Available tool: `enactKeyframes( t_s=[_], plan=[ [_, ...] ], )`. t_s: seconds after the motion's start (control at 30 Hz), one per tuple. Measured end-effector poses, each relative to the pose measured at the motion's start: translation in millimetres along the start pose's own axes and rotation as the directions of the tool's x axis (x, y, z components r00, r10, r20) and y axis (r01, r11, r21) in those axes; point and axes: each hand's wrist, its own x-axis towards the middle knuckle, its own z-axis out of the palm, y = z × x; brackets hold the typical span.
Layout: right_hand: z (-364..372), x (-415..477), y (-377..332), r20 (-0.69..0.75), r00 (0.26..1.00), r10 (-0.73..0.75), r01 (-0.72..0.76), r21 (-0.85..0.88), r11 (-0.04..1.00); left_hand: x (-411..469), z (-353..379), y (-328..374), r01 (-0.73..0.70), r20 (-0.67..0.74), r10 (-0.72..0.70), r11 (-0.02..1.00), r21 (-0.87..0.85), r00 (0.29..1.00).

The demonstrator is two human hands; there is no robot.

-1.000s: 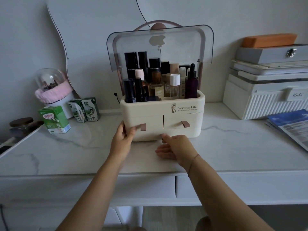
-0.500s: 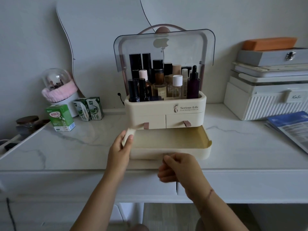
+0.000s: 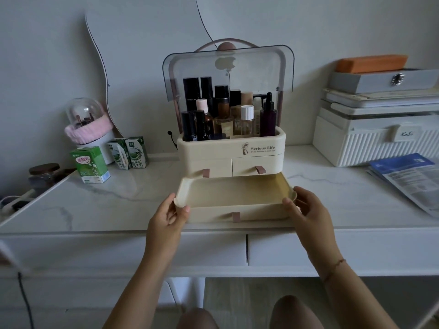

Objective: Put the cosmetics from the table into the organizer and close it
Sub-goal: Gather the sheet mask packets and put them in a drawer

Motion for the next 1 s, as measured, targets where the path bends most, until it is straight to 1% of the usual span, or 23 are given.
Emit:
enactKeyframes(
  t_s=[0.07, 0.13, 0.2, 0.27, 0.33, 0.4, 0.47, 0.53, 0.6, 0.63, 0.7, 0.8, 0.87, 0.93, 1.0],
  plan=[
    [-0.1, -1.6, 1.3, 0.015, 1.000, -0.009, 0.009, 0.013, 1.000, -3.1, -0.4, 5.0, 0.006, -0.013, -0.005, 1.000, 0.029, 1.000],
    [-1.1, -2.7, 2.6, 0.020, 1.000, -0.018, 0.018, 0.016, 1.000, -7.7, 1.9, 13.9, -0.016, -0.066, 0.023, 0.993, 0.114, 0.998],
    [-7.0, -2.5, 4.1, -0.006, 0.999, -0.042, 0.042, -0.021, 0.999, -13.8, 10.7, 28.8, -0.088, -0.107, 0.110, 0.977, 0.195, 0.988],
    [-20.2, 2.4, 5.2, -0.073, 0.995, -0.073, 0.067, -0.079, 0.995, -20.2, 27.8, 51.3, -0.211, -0.087, 0.232, 0.956, 0.202, 0.969],
    [-41.8, 12.6, 6.2, -0.153, 0.983, -0.097, 0.077, -0.133, 0.988, -27.7, 54.1, 74.2, -0.306, -0.011, 0.312, 0.938, 0.162, 0.950],
    [-71.6, 26.2, 8.7, -0.223, 0.967, -0.123, 0.084, -0.174, 0.981, -35.9, 90.8, 93.1, -0.342, 0.099, 0.334, 0.935, 0.089, 0.937],
    [-107.2, 40.3, 13.1, -0.285, 0.948, -0.143, 0.079, -0.223, 0.972, -46.7, 134.3, 107.6, -0.375, 0.229, 0.355, 0.926, 0.049, 0.906],
    [-145.3, 54.1, 20.4, -0.340, 0.930, -0.143, 0.049, -0.271, 0.961, -56.9, 181.6, 115.8, -0.393, 0.372, 0.355, 0.919, 0.028, 0.858],
    [-182.8, 67.7, 29.1, -0.387, 0.914, -0.117, -0.018, -0.326, 0.945, -62.1, 229.8, 119.4, -0.379, 0.493, 0.318, 0.925, 0.026, 0.810],
    [-200.7, 74.1, 33.5, -0.405, 0.909, -0.103, -0.059, -0.368, 0.928, -63.0, 253.0, 120.1, -0.348, 0.543, 0.278, 0.937, 0.028, 0.792],
    [-232.9, 87.1, 42.1, -0.423, 0.900, -0.106, -0.126, -0.484, 0.866, -62.4, 297.5, 120.0, -0.238, 0.617, 0.166, 0.971, 0.036, 0.770],
    [-270.2, 105.9, 53.7, -0.390, 0.914, -0.109, -0.190, -0.652, 0.734, -62.5, 354.8, 117.8, 0.023, 0.673, -0.056, 0.998, 0.058, 0.738],
    [-286.6, 116.6, 60.2, -0.350, 0.935, -0.053, -0.238, -0.733, 0.637, -62.6, 384.4, 116.6, 0.208, 0.672, -0.193, 0.976, 0.059, 0.715],
    [-294.8, 124.3, 65.7, -0.310, 0.950, 0.024, -0.270, -0.786, 0.557, -59.8, 406.7, 118.0, 0.360, 0.658, -0.285, 0.933, 0.023, 0.697],
    [-297.0, 129.9, 69.7, -0.285, 0.954, 0.093, -0.292, -0.815, 0.501, -55.3, 422.8, 122.2, 0.521, 0.687, -0.340, 0.851, -0.065, 0.642]
  ],
)
